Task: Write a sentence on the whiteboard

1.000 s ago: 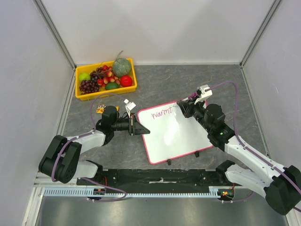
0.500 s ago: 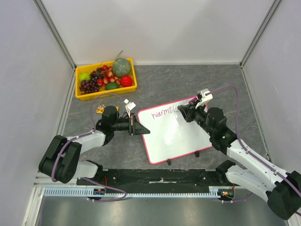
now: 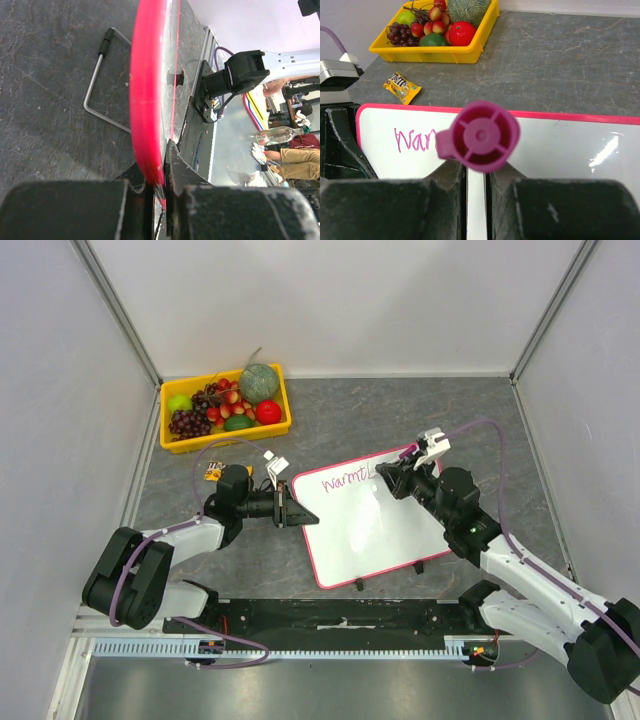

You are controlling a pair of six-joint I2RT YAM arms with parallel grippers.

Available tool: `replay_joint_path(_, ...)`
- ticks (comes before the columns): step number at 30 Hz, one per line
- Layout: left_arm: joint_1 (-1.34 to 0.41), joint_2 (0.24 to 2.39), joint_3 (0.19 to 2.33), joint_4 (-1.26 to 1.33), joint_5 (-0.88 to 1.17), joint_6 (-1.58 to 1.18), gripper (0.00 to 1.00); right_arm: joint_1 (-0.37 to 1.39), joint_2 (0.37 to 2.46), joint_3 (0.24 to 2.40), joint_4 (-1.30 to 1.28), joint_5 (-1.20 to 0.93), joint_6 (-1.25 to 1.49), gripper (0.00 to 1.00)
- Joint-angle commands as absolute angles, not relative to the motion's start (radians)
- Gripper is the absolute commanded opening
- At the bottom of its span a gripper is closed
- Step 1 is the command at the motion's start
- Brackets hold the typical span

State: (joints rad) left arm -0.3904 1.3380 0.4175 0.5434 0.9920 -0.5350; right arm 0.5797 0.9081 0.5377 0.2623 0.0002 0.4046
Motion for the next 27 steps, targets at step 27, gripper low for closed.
replay_joint_path(27,-0.407,1.342,0.39,0.509,0.934,-0.325,0.02,0.578,0.925,0.578,0.209,0.107,0.379,0.0)
